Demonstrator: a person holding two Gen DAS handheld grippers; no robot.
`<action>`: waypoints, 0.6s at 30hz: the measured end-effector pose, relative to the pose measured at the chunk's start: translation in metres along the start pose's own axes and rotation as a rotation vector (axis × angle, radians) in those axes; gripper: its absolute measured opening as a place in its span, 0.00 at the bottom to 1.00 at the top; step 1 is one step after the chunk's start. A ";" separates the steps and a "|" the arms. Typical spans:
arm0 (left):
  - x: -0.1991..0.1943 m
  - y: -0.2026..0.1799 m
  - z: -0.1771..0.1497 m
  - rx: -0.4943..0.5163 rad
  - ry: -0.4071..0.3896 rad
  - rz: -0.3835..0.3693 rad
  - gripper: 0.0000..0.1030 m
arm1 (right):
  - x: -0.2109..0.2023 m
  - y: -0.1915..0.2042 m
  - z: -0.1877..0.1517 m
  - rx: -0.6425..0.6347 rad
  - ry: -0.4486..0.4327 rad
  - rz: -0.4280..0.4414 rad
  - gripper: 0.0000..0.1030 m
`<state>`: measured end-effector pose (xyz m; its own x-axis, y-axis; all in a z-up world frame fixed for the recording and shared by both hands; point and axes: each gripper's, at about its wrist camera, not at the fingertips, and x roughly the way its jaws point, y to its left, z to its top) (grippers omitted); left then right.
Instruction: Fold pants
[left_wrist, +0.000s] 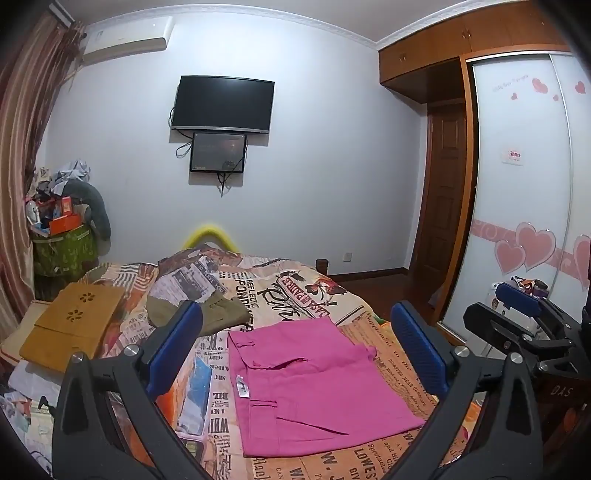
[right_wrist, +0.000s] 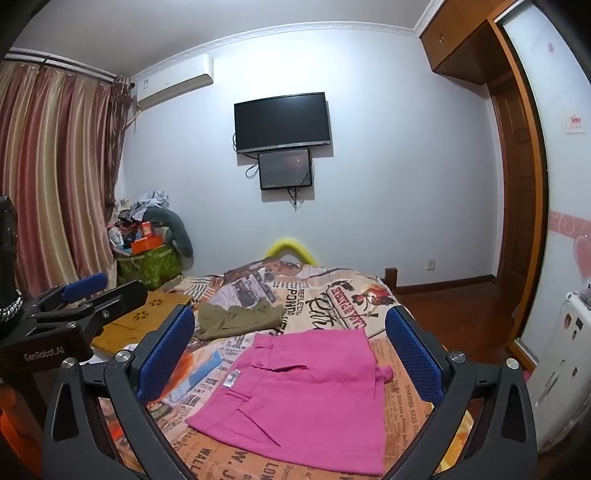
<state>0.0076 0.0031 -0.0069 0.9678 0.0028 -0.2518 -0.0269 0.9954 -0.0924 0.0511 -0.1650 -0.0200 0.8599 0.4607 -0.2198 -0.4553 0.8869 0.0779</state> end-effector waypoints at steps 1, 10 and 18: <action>0.000 0.000 0.000 -0.001 0.001 0.000 1.00 | 0.001 0.002 0.000 -0.002 0.001 -0.002 1.00; 0.002 0.000 0.000 0.004 0.002 0.003 1.00 | 0.002 0.004 0.000 -0.003 0.004 -0.003 1.00; 0.001 0.000 0.000 0.008 0.000 0.007 1.00 | 0.003 0.005 0.000 -0.004 0.004 -0.003 1.00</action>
<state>0.0086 0.0032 -0.0069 0.9677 0.0094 -0.2521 -0.0314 0.9960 -0.0832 0.0513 -0.1594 -0.0200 0.8606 0.4575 -0.2238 -0.4532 0.8884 0.0735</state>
